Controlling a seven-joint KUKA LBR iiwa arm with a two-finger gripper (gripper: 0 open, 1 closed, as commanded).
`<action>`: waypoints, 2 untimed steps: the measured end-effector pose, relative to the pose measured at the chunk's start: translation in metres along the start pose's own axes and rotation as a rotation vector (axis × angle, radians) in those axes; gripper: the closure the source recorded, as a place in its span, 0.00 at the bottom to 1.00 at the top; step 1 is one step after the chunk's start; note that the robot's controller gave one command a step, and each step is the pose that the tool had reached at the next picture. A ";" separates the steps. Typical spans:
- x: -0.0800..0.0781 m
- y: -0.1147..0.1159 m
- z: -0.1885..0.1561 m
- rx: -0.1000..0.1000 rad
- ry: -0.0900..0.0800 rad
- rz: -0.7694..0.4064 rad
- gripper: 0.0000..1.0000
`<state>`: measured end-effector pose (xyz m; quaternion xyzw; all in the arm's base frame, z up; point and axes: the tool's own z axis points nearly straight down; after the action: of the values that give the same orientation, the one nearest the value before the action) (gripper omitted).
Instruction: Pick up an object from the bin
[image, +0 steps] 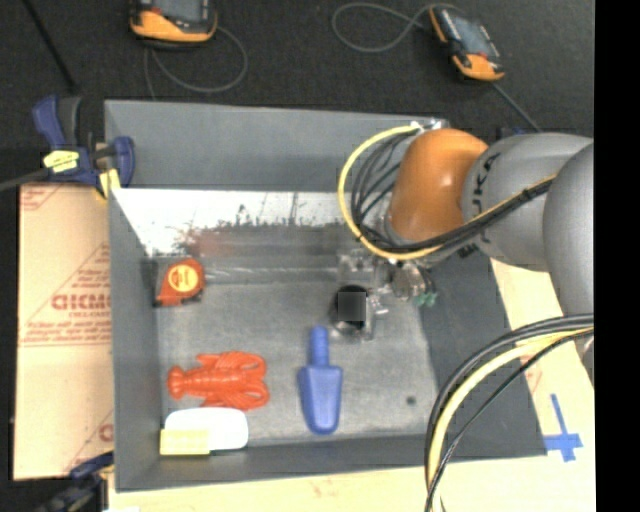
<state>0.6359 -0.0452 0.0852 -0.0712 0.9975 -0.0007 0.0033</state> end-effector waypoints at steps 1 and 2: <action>0.007 0.000 0.014 -0.001 0.004 0.068 1.00; 0.007 0.000 0.014 -0.001 0.004 0.067 1.00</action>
Offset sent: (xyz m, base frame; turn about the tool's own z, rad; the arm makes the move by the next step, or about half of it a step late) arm 0.0000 0.0000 0.0000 0.0000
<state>0.6287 -0.0463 0.0711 -0.0375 0.9993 -0.0002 0.0012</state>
